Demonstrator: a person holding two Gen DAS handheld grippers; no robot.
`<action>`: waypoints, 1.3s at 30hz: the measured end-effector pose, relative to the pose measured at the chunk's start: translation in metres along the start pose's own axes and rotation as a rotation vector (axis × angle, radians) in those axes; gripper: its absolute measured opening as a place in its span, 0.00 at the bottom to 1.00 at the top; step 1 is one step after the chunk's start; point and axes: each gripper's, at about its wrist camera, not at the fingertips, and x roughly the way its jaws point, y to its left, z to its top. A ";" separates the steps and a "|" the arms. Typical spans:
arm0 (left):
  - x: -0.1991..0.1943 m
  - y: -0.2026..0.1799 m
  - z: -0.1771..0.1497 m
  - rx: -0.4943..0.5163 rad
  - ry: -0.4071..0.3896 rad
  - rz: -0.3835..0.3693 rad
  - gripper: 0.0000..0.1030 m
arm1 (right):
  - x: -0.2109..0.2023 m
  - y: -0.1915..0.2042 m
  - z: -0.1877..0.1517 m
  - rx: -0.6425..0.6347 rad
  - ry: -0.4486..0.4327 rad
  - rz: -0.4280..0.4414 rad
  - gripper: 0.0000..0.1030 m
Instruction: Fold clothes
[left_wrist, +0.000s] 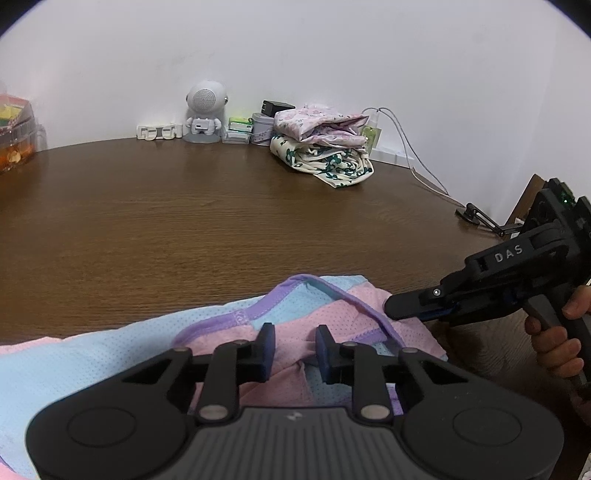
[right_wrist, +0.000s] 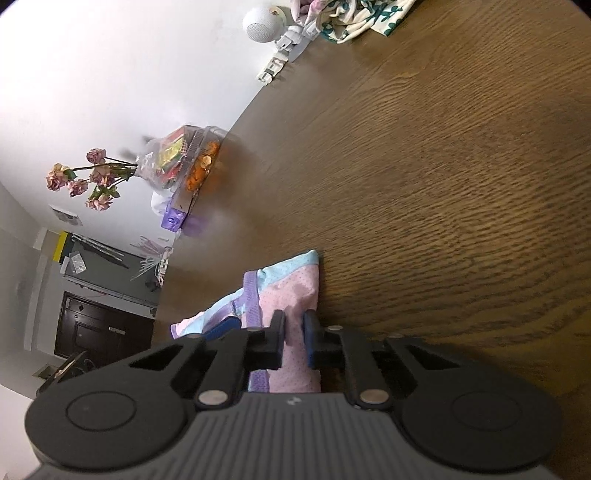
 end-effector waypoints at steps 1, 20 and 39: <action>-0.001 -0.002 0.001 0.005 -0.004 -0.006 0.22 | -0.002 0.001 0.000 -0.004 -0.004 0.005 0.08; 0.033 -0.050 0.018 0.145 0.075 -0.139 0.10 | -0.091 0.089 0.022 -0.308 -0.080 -0.375 0.07; -0.053 0.052 -0.003 -0.089 -0.114 -0.182 0.31 | 0.061 0.214 -0.029 -0.678 0.145 -0.629 0.06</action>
